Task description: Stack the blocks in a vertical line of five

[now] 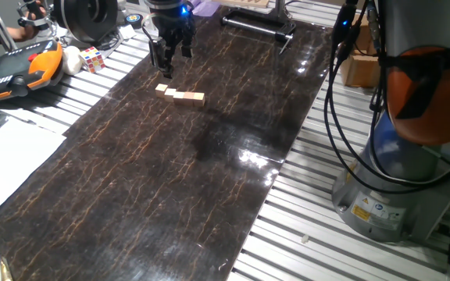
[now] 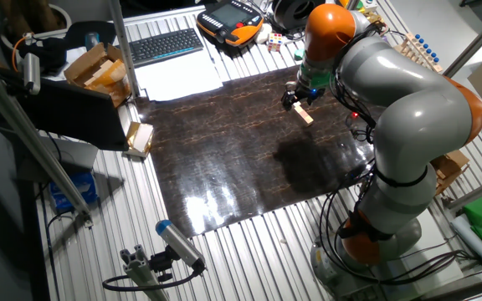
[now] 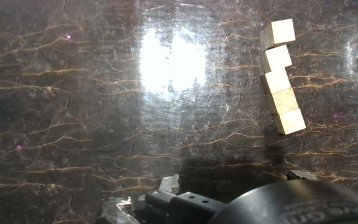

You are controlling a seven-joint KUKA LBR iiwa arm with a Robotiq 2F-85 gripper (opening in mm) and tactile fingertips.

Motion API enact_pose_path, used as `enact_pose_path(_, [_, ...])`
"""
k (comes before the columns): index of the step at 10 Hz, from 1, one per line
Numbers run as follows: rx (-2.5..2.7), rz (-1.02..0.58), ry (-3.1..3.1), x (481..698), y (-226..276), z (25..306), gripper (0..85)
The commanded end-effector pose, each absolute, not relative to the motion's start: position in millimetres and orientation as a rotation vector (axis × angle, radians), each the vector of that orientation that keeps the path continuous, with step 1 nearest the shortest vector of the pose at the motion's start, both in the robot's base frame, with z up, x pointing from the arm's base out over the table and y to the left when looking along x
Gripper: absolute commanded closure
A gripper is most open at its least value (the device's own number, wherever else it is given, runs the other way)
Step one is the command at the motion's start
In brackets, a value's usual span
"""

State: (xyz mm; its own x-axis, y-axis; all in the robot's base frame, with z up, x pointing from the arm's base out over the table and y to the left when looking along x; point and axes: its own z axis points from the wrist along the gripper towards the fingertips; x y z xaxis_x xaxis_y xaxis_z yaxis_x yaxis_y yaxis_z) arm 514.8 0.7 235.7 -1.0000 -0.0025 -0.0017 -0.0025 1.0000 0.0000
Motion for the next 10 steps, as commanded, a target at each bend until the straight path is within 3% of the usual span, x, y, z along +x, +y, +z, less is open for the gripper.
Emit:
enact_pose_path(1, [-0.370, -0.163, 3.316, 514.9, 0.7, 235.7, 1.0])
enact_pose_path(2, [-0.370, -0.163, 3.314, 514.8, 0.7, 235.9, 83.0])
enact_pose_path(10, [-0.380, -0.165, 3.295, 513.1, 0.7, 236.1, 83.0])
